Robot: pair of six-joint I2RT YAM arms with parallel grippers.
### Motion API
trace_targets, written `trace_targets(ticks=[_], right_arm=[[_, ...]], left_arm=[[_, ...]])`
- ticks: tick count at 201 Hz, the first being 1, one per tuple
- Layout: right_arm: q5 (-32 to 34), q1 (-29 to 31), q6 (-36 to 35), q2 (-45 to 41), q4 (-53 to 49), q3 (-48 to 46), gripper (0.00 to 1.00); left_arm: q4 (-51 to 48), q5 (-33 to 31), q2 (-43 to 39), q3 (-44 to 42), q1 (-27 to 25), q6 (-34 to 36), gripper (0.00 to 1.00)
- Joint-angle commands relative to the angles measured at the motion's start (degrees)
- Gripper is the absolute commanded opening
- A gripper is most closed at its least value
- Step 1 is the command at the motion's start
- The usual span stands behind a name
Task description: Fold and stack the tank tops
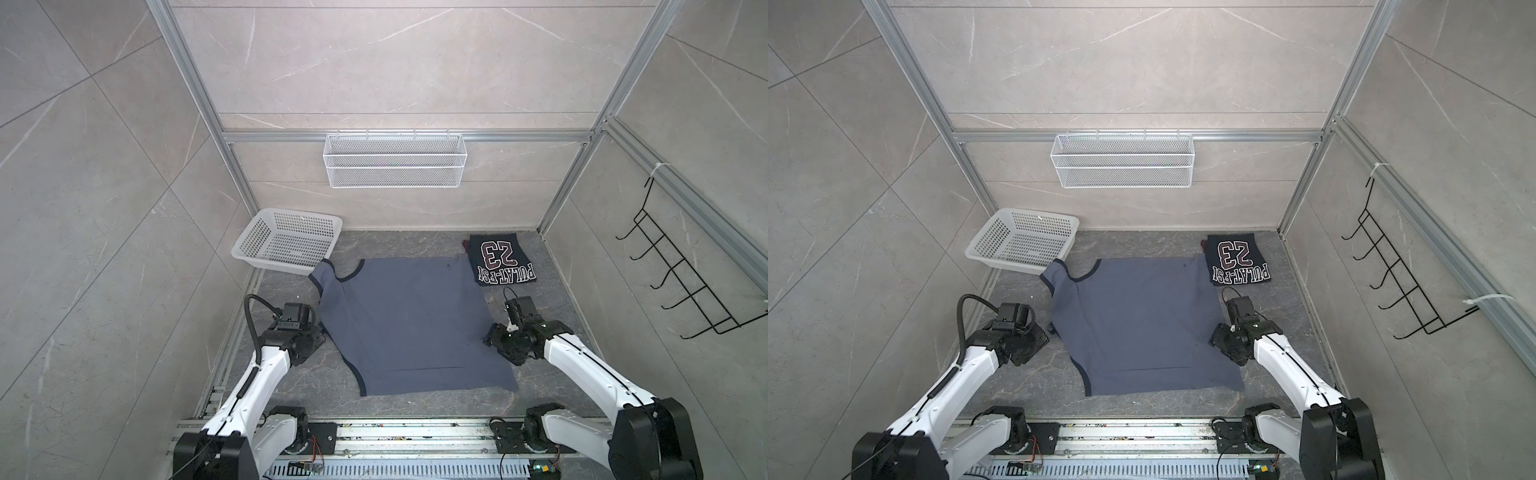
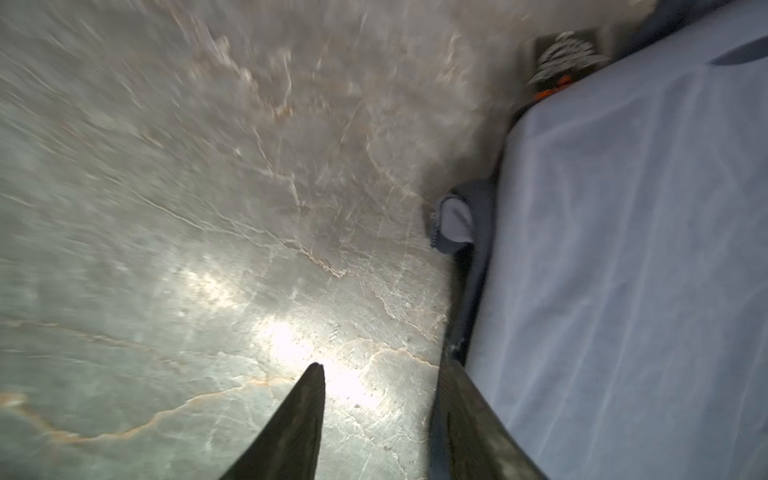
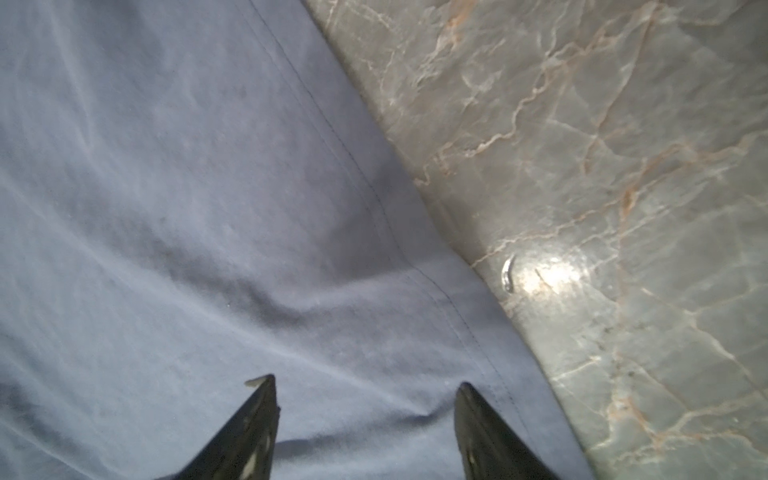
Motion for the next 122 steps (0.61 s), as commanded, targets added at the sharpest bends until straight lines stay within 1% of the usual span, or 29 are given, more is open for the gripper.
trace_targets(ticks=[1, 46, 63, 87, 103, 122], right_arm=[[-0.9, -0.1, -1.6, -0.3, -0.5, 1.1, 0.68], [-1.6, 0.0, -1.4, 1.6, 1.0, 0.9, 0.68], [-1.7, -0.1, -1.2, 2.1, 1.3, 1.1, 0.68], [-1.6, -0.1, -1.4, 2.7, 1.7, 1.2, 0.68], [-0.4, -0.1, -1.4, 3.6, 1.5, 1.4, 0.68], [1.0, -0.1, -1.6, 6.0, 1.8, 1.7, 0.68]], left_arm=[[8.3, 5.3, 3.4, 0.5, 2.3, 3.1, 0.43], [15.6, 8.1, 10.5, -0.1, 3.7, 4.8, 0.4], [17.8, 9.5, 13.4, 0.3, 4.1, 5.2, 0.37], [19.3, 9.4, 16.6, 1.2, 4.2, 5.7, 0.32], [19.3, 9.0, 18.0, 1.9, 4.6, 6.3, 0.23], [17.8, 6.9, 17.2, 2.3, 4.9, 7.0, 0.12]])
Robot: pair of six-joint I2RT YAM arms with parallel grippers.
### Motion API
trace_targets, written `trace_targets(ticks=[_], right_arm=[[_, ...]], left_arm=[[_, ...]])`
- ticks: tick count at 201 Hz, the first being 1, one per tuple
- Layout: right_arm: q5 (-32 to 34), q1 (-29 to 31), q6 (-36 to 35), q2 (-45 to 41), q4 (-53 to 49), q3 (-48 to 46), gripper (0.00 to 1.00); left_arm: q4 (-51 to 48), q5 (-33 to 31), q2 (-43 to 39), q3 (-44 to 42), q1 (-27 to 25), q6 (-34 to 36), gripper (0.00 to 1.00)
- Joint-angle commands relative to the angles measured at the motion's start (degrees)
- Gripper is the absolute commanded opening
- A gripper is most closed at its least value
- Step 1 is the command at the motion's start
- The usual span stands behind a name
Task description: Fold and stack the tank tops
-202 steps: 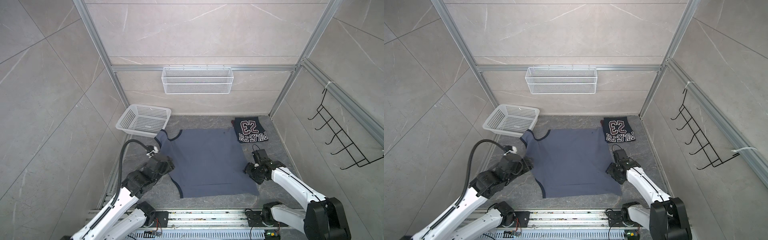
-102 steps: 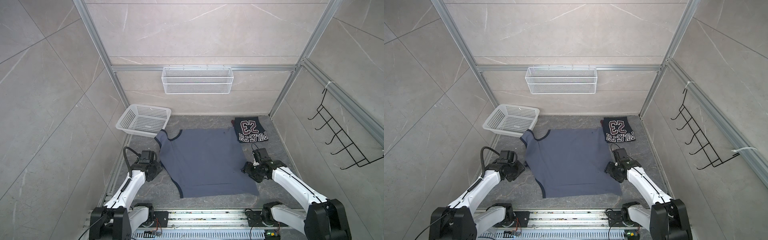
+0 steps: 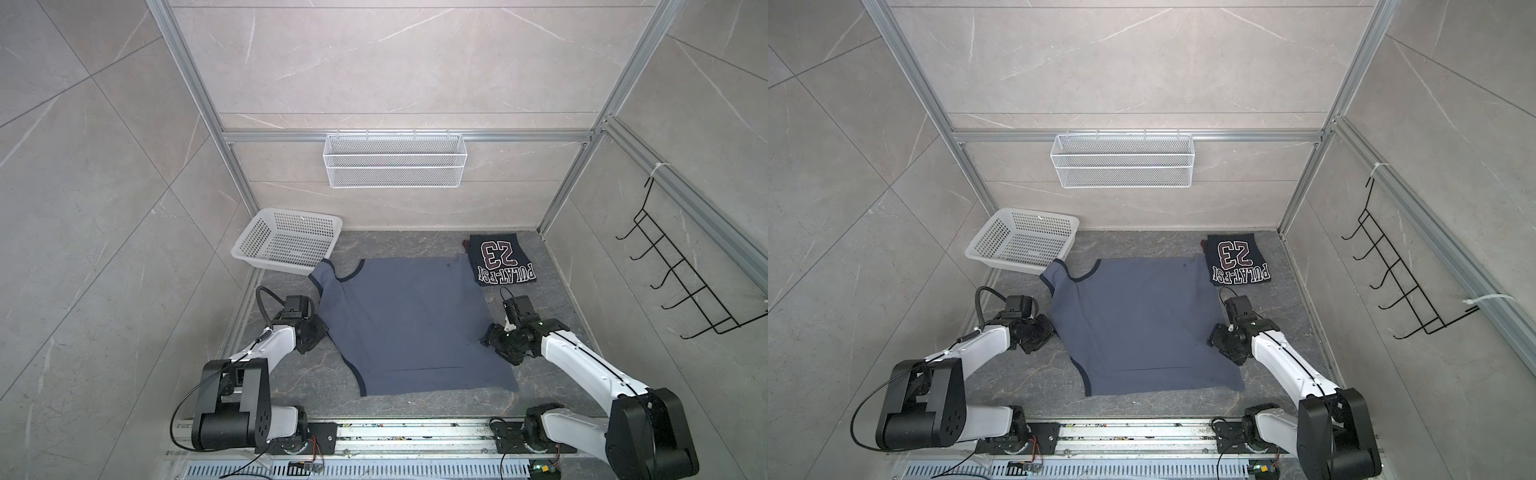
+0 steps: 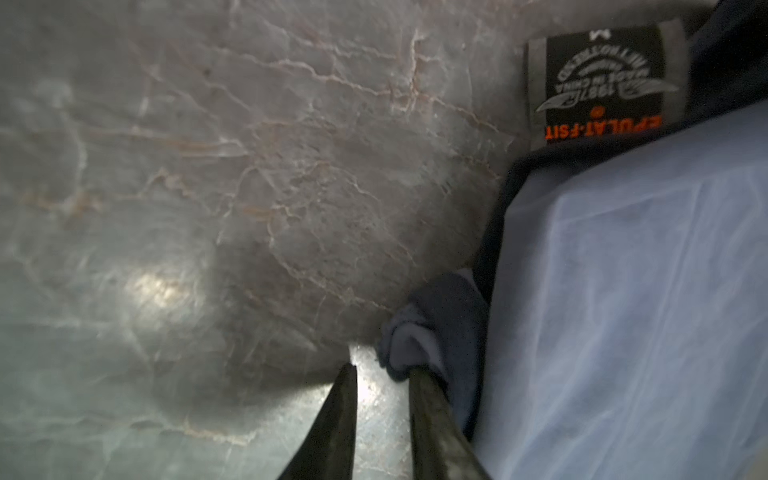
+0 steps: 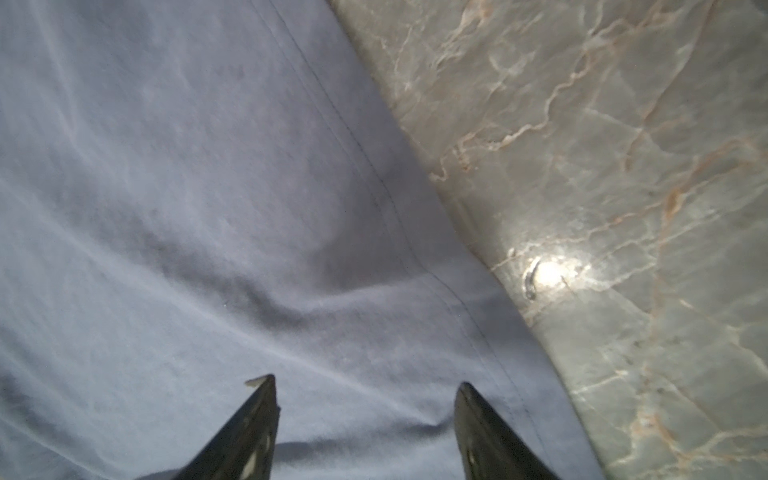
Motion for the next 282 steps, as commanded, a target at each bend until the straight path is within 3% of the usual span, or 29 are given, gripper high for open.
trace_targets(ticks=[1, 23, 84, 115, 133, 155, 173, 198, 282], right_arm=[[2.1, -0.2, -1.0, 2.8, 0.4, 1.8, 0.69], [2.8, -0.3, -0.6, 6.9, 0.8, 2.2, 0.68], [6.7, -2.2, 0.9, 12.4, 1.2, 3.5, 0.69], [7.3, -4.6, 0.9, 14.3, 0.9, 3.7, 0.68], [6.7, -5.1, 0.9, 14.1, 0.9, 3.8, 0.68], [4.9, -5.1, 0.8, 12.7, 2.0, 3.1, 0.69], [3.5, -5.2, 0.7, 11.8, 2.4, 3.1, 0.69], [2.4, -5.1, 0.5, 11.1, 2.6, 3.4, 0.68], [2.4, -5.2, -0.5, 11.4, 3.3, 2.8, 0.68]], left_arm=[[0.2, -1.5, -0.6, 2.1, 0.6, 2.2, 0.11], [-2.7, -5.9, -3.5, 1.9, 1.3, 2.9, 0.0], [-9.6, -14.8, -17.6, -2.0, 3.5, 2.3, 0.0], [-14.6, -19.0, -20.8, -2.6, 5.8, 0.0, 0.0], [-17.2, -14.8, -21.0, -2.5, 7.1, -1.0, 0.22], [-19.5, -12.1, -22.7, -2.2, 7.0, -1.9, 0.4], [-20.0, -10.9, -24.2, -0.7, 7.1, -1.0, 0.45], [-20.2, -5.6, -18.7, 3.2, 6.8, 0.5, 0.45], [-14.0, -7.6, -4.1, 5.0, 6.9, -0.1, 0.41]])
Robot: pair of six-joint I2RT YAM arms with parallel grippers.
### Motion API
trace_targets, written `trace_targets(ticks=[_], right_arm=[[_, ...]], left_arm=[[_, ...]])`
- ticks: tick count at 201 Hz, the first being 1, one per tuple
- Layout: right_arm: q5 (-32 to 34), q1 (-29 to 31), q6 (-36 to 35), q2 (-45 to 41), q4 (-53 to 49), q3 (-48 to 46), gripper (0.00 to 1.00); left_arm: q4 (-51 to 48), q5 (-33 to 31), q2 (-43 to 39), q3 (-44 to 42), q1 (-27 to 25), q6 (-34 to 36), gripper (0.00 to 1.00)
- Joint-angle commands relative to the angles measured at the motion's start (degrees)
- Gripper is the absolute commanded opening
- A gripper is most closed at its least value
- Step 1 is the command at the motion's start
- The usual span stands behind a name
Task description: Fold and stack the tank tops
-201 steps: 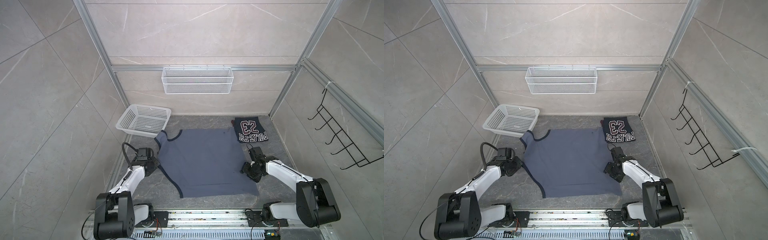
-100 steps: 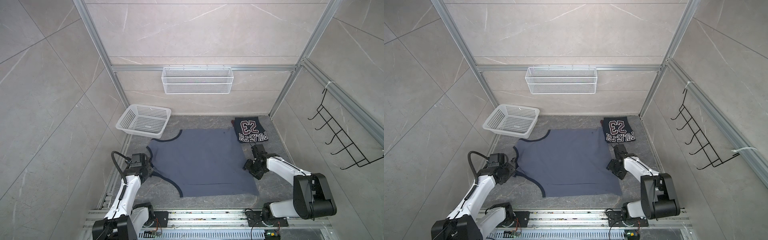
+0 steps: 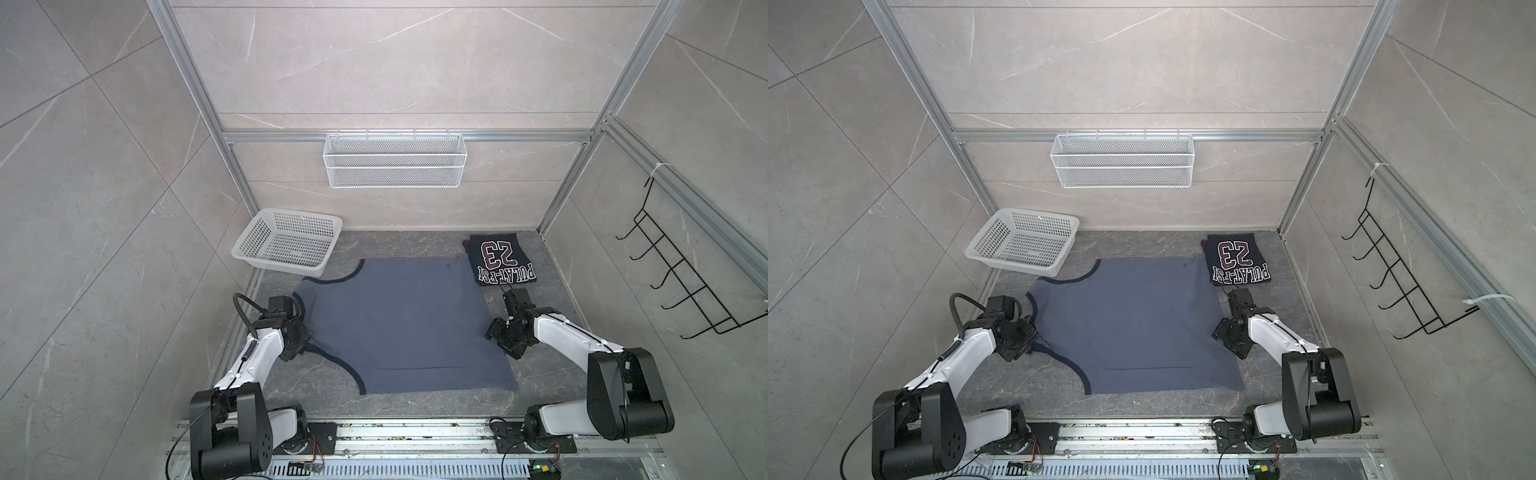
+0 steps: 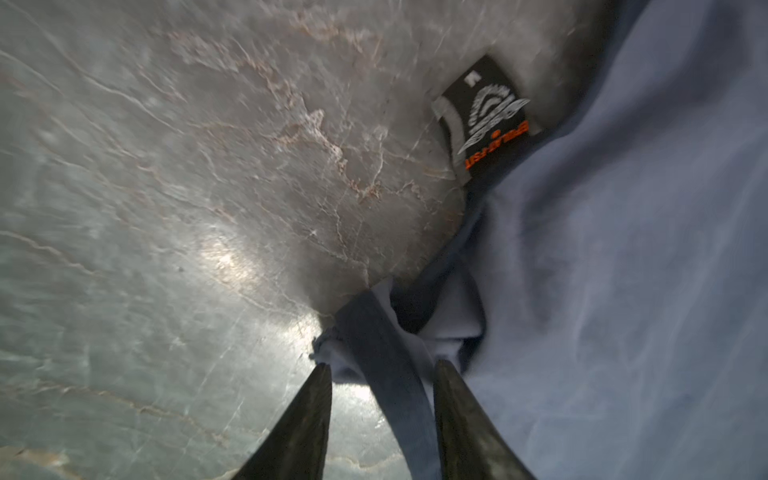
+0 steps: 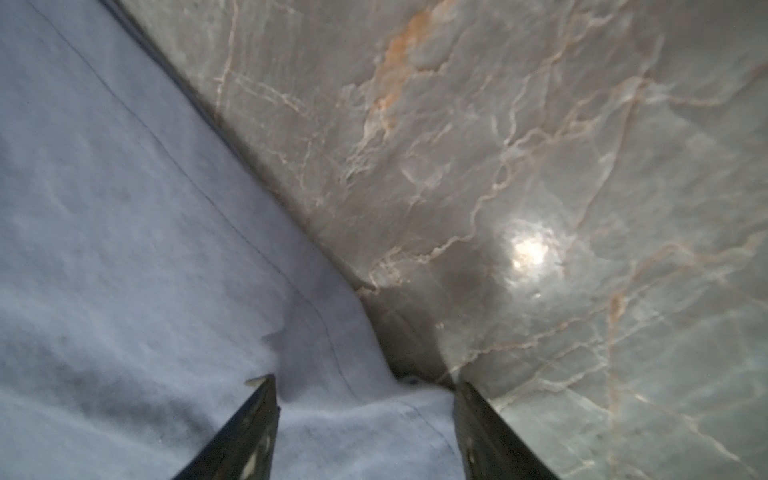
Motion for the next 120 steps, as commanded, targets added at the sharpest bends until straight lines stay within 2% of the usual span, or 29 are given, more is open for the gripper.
trace_targets(ticks=[1, 35, 62, 86, 120], right_arm=[[-0.5, -0.2, -0.7, -0.5, 0.5, -1.0, 0.68], [-0.7, -0.2, -0.7, -0.2, 1.1, -1.5, 0.68], [-0.8, -0.1, -0.6, 0.4, 1.5, -1.6, 0.68], [0.5, -0.1, -0.3, 0.8, 1.1, -1.2, 0.68], [1.1, -0.2, 0.4, 2.2, 0.9, -0.4, 0.68]], left_arm=[[2.0, 0.0, 2.3, 2.0, 0.0, 0.6, 0.4], [2.7, -1.5, 1.1, 1.5, 0.0, 0.4, 0.26], [3.1, -2.6, -2.9, -0.1, 0.0, -0.2, 0.14], [3.7, -4.8, -11.4, -4.4, 0.0, -3.2, 0.01], [1.4, -8.9, -27.0, -11.6, 0.0, -8.7, 0.02]])
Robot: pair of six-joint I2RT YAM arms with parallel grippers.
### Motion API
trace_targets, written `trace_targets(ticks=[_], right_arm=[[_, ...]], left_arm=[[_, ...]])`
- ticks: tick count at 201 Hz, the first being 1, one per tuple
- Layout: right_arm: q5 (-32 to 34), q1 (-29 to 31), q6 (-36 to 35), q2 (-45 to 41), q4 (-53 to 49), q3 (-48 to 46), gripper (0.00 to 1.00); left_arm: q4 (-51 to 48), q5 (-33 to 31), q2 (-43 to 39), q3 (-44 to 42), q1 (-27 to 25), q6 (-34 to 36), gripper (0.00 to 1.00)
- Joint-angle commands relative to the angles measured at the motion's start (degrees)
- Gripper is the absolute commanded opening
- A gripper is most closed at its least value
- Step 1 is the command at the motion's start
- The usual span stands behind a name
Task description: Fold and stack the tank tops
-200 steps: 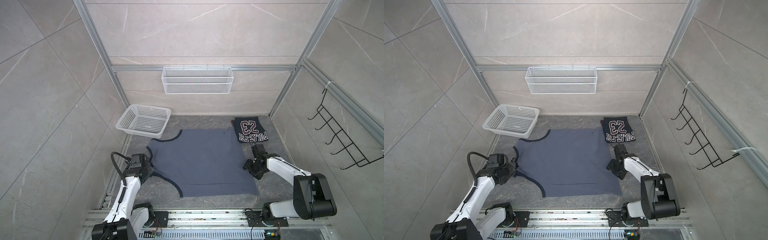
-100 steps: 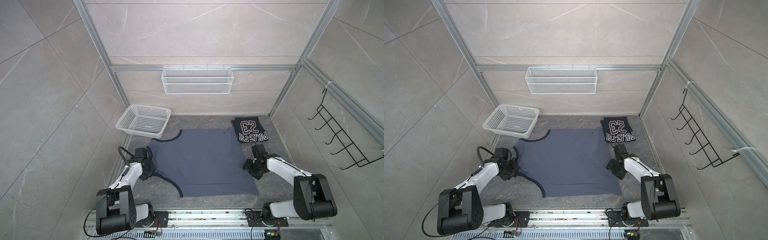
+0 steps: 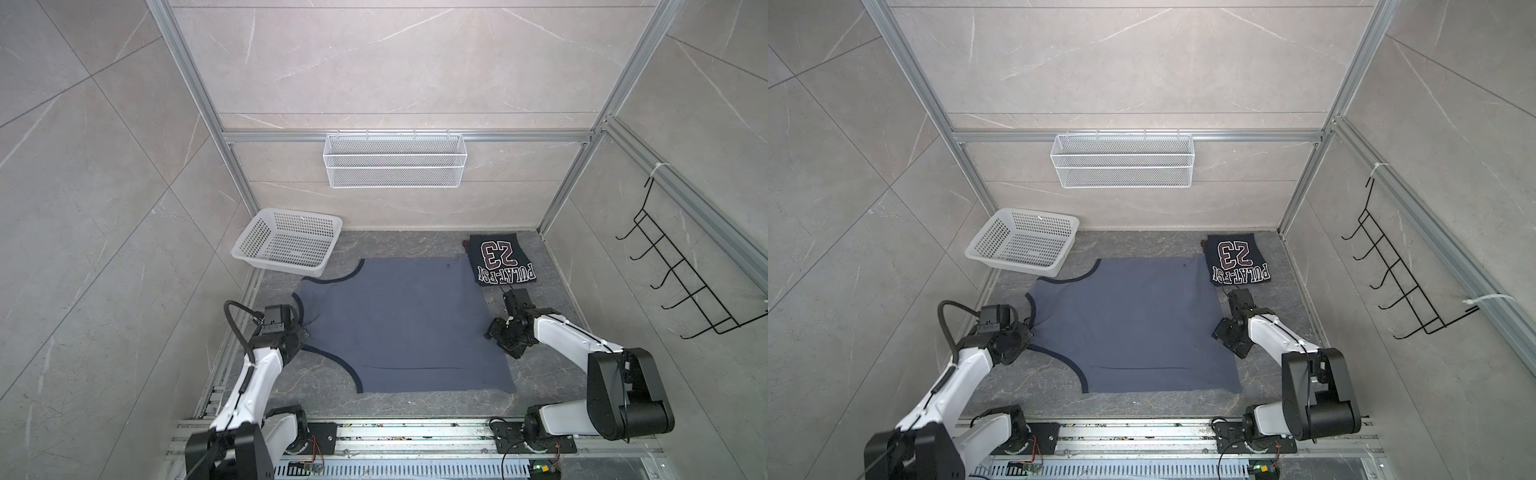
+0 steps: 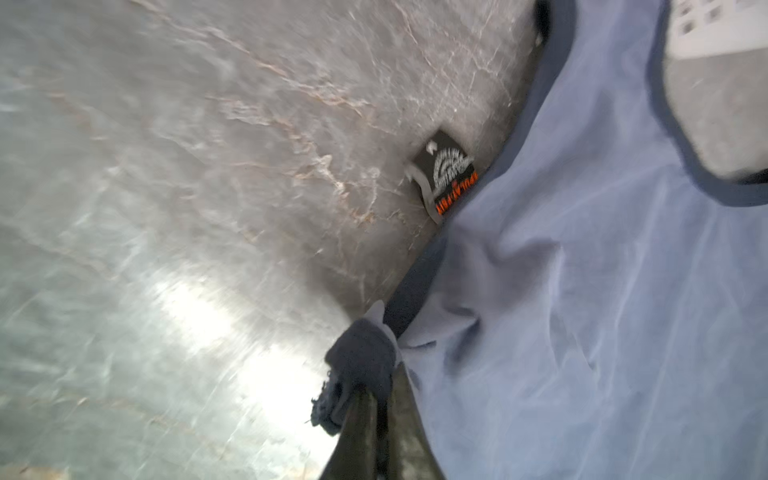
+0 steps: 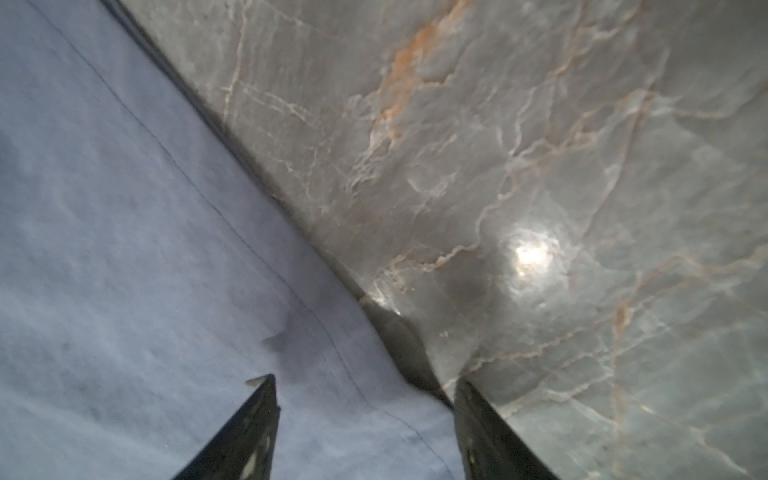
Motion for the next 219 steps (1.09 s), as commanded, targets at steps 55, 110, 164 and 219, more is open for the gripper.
trace_targets(ticks=[55, 110, 164, 219], right_arm=[[0.2, -0.1, 0.6, 1.9, 0.1, 0.2, 0.68], [1.8, -0.1, 0.0, 0.7, -1.1, 1.2, 0.68], [4.5, -0.1, -1.2, -3.4, -4.1, 4.3, 0.68], [1.4, 0.0, -2.4, -4.0, -2.7, 5.4, 0.69]], left_arm=[[-10.0, -6.9, -17.9, -7.9, 0.0, -12.5, 0.13], [-18.9, -9.5, -20.7, -4.5, 0.0, -13.8, 0.21], [-25.9, -15.4, -31.4, -2.0, 0.0, -15.4, 0.25], [-21.7, -8.6, -31.6, -5.3, -0.1, -16.3, 0.5]])
